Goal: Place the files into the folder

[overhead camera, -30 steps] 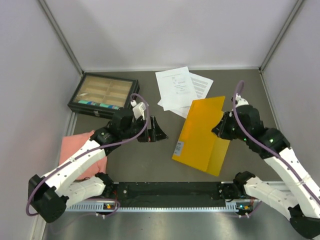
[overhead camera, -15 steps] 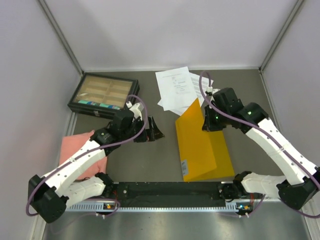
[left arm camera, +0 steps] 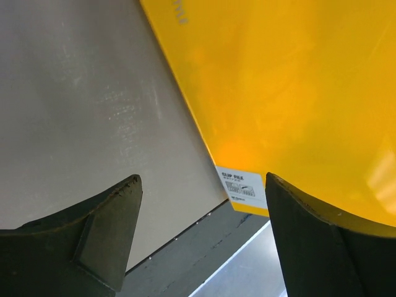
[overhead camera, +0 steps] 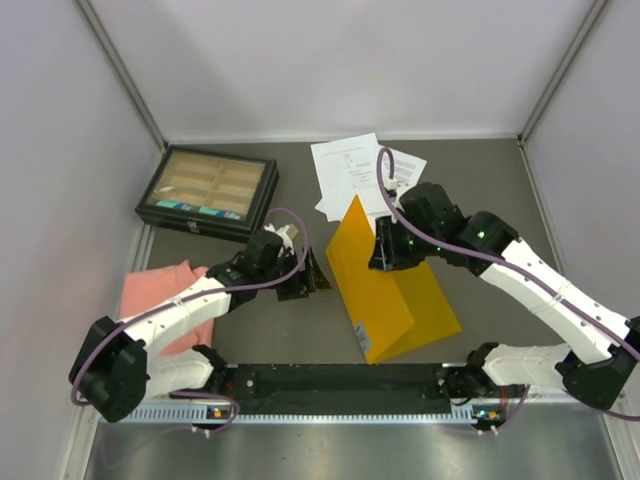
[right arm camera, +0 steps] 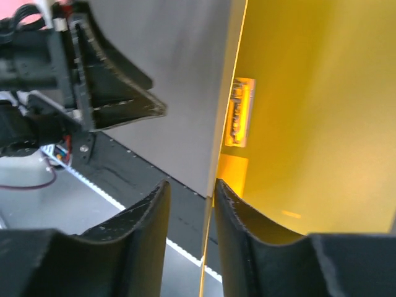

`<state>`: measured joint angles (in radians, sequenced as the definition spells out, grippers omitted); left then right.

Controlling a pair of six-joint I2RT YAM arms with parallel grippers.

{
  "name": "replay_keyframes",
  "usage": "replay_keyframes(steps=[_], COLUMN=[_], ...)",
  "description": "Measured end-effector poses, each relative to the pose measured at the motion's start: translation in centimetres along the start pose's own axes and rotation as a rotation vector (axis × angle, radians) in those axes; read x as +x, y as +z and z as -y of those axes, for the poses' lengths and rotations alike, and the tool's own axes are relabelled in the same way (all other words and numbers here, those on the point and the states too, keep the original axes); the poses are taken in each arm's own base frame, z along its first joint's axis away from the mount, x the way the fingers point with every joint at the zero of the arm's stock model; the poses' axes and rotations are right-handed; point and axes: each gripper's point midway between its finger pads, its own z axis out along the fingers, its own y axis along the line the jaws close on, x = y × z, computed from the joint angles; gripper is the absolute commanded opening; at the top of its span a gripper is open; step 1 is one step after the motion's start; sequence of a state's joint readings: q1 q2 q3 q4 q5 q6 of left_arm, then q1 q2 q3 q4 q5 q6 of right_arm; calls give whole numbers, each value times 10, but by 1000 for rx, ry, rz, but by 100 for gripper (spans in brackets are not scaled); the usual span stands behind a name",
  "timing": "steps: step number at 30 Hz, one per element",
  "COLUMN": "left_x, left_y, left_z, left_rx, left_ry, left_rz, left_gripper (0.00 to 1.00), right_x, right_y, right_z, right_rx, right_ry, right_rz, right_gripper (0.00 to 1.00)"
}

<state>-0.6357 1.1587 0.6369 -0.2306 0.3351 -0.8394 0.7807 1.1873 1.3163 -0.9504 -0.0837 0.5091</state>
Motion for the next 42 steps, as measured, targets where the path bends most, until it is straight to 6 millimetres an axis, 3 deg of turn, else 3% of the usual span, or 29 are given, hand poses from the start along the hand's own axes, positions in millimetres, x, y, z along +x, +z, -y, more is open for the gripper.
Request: replay_keyframes(steps=[5,10,13,16,22,27,33,38,42], left_x=[-4,-12,-26,-44,-64,-68,-78,-85,-85], left_y=[0,-14,-49,-100,-193,-224,-219,-178,-147], left_z=[2,-9,-15,-20,-17,-16,9,37,38], left_rx=[8,-61,-120,-162,-166,-203,-202,-167,-192], left_ry=[2,0,9,11,-45,-64,7,86,108], left_rz=[17,104,253,459,765,829,755,591,478], left_gripper=[81,93,98,98,98,98,98,98,98], right_x=[7,18,23,27,39,51,62,62,60], right_y=[7,23,34,50,106,143,160,159,153], right_z=[-29,-63,-86,-105,-132,-148,-155,-157,-156], right_rx=[-65,-138,-186,-239,-321,-374,-417,-429,-429], right_ry=[-33,-67,-70,-61,4,32,42,27,21], right_rz=[-9,-39,-47,-51,-112,-167,-221,-218,-205], right_gripper=[47,53,60,65,75,79,85,86,86])
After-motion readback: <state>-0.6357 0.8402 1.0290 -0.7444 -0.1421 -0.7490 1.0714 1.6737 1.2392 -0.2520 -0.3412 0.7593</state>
